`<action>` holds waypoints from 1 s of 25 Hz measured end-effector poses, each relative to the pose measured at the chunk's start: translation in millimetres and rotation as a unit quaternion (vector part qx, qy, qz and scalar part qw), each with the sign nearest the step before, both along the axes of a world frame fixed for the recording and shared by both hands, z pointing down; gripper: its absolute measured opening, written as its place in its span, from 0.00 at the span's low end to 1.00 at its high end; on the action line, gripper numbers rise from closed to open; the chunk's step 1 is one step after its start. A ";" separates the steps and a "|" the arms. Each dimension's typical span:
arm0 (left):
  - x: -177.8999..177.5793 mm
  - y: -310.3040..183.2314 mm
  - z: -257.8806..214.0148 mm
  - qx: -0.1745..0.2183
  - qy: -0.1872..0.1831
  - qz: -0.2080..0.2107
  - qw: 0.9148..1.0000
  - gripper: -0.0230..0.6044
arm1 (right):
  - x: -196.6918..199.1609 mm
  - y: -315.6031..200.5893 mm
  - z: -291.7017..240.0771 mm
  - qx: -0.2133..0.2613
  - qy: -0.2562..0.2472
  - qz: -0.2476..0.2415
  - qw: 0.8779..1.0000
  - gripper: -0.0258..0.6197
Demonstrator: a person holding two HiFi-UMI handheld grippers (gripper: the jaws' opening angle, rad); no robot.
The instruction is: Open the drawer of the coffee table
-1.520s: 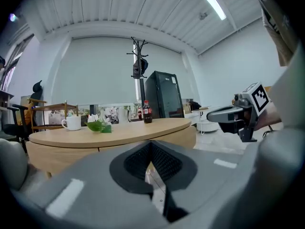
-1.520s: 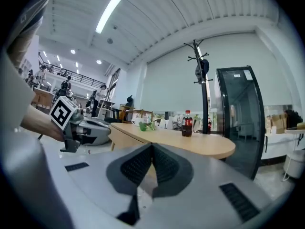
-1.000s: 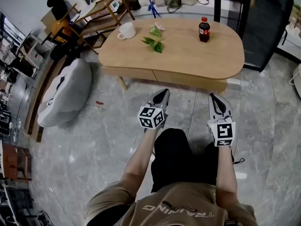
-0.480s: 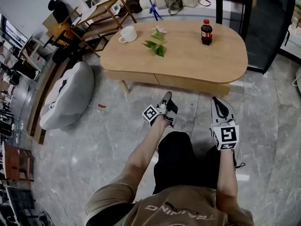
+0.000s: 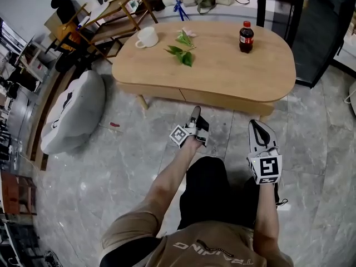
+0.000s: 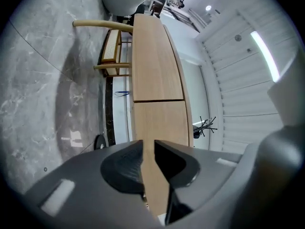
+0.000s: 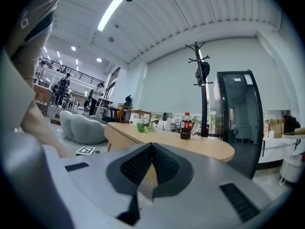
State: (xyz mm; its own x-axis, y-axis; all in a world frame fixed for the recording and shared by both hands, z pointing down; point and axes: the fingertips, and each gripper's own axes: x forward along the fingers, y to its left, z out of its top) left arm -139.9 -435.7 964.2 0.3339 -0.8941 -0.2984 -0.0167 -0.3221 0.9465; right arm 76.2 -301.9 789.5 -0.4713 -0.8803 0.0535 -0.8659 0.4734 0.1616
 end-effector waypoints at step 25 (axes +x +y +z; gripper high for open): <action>3.7 -29.3 -12.4 0.119 0.145 0.011 0.982 0.39 | -1.2 17.9 36.8 -0.052 0.016 -0.009 0.999 0.05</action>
